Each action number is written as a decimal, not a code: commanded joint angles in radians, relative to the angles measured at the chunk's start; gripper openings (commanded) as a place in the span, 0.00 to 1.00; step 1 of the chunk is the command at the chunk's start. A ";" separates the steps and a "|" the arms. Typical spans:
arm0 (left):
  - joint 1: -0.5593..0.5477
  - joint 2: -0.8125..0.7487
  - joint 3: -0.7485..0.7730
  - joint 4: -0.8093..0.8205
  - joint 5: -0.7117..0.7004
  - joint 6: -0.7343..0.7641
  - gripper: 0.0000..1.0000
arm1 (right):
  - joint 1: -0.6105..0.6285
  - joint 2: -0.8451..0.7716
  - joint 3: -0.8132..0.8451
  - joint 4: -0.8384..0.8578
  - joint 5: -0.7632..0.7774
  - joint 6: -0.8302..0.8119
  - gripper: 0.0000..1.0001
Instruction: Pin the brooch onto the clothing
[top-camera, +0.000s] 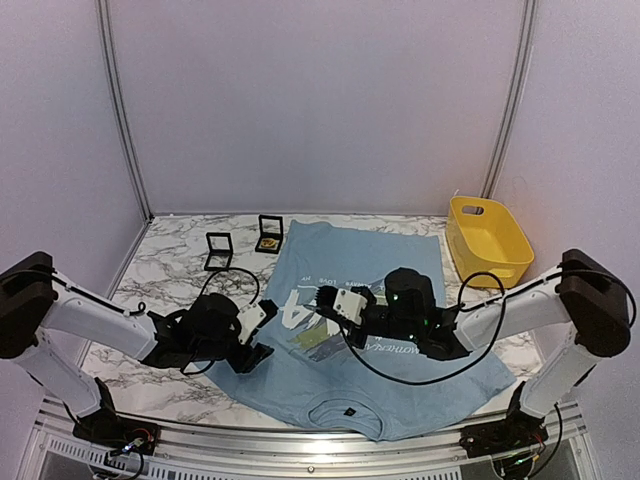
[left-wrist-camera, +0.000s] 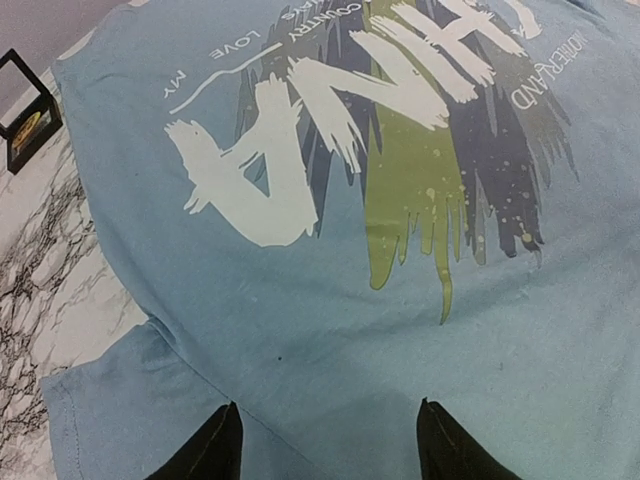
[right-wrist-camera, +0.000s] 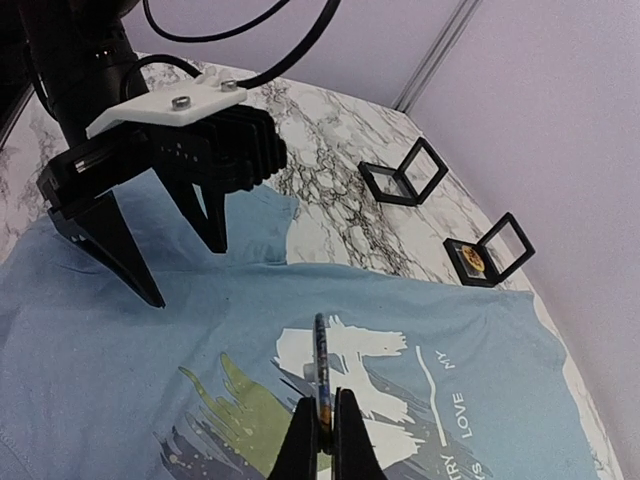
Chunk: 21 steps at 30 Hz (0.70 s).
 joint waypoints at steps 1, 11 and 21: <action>-0.026 -0.044 -0.021 0.079 0.036 0.012 0.61 | 0.048 0.048 0.020 0.070 0.012 -0.029 0.00; -0.049 0.099 -0.035 0.126 0.046 0.003 0.49 | 0.053 0.118 0.006 0.136 0.026 -0.003 0.00; -0.049 0.085 -0.118 0.173 0.131 -0.025 0.00 | 0.109 0.188 0.004 0.178 0.013 -0.023 0.00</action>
